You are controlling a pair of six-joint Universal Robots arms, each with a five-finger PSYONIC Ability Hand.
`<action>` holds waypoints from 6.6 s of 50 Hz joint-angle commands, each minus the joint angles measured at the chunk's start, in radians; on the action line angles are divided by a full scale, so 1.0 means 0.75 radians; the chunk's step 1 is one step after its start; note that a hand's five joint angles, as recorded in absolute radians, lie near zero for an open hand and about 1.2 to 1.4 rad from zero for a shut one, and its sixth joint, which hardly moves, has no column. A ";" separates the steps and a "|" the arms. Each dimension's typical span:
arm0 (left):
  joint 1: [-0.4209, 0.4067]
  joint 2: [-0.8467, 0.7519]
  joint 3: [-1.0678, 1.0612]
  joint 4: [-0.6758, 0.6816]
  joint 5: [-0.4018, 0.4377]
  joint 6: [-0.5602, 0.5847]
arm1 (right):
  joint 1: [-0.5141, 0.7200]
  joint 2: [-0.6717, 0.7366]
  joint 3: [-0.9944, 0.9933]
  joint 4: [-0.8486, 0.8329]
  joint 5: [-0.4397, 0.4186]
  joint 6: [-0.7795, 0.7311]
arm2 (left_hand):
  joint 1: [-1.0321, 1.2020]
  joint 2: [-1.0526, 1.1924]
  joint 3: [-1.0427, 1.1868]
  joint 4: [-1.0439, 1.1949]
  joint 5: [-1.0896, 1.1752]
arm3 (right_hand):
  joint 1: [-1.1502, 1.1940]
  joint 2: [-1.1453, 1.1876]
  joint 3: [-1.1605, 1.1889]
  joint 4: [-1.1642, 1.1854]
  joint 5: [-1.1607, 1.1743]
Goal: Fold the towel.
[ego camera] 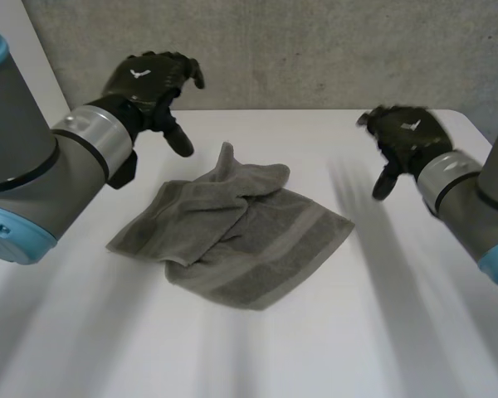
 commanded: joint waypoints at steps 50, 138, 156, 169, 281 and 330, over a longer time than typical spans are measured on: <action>0.160 0.026 -0.206 -0.218 0.075 0.193 | 0.027 -0.200 -0.067 0.626 -0.150 -0.098 | -0.265 -0.241 -0.246 -0.245 -0.190 | -0.072 -0.094 -0.101 -0.112 -0.079; 0.211 -0.298 -0.482 0.314 0.219 0.358 | -0.142 0.113 0.329 -0.278 -0.428 0.092 | 1.015 1.039 1.034 1.035 1.090 | 1.557 1.535 1.528 1.517 1.550; 0.134 -0.249 -0.548 0.316 0.221 0.358 | -0.454 0.230 0.112 -0.061 -0.494 -0.058 | 0.573 0.597 0.593 0.593 0.648 | 1.557 1.535 1.528 1.517 1.550; 0.113 -0.195 -0.595 0.304 0.219 0.358 | -0.429 0.097 0.181 0.068 -0.351 -0.029 | 0.573 0.597 0.592 0.593 0.647 | -0.004 -0.026 -0.032 -0.044 -0.010; 0.056 -0.173 -0.805 0.492 0.229 0.358 | -0.204 -0.008 0.746 -0.439 -0.247 0.049 | 0.640 0.663 0.659 0.659 0.714 | 1.355 1.332 1.326 1.314 1.348; 0.352 0.114 -0.473 0.341 0.309 0.104 | -0.217 -0.041 -0.229 0.448 -0.511 -0.159 | 1.324 1.348 1.343 1.344 1.398 | 1.557 1.535 1.528 1.517 1.550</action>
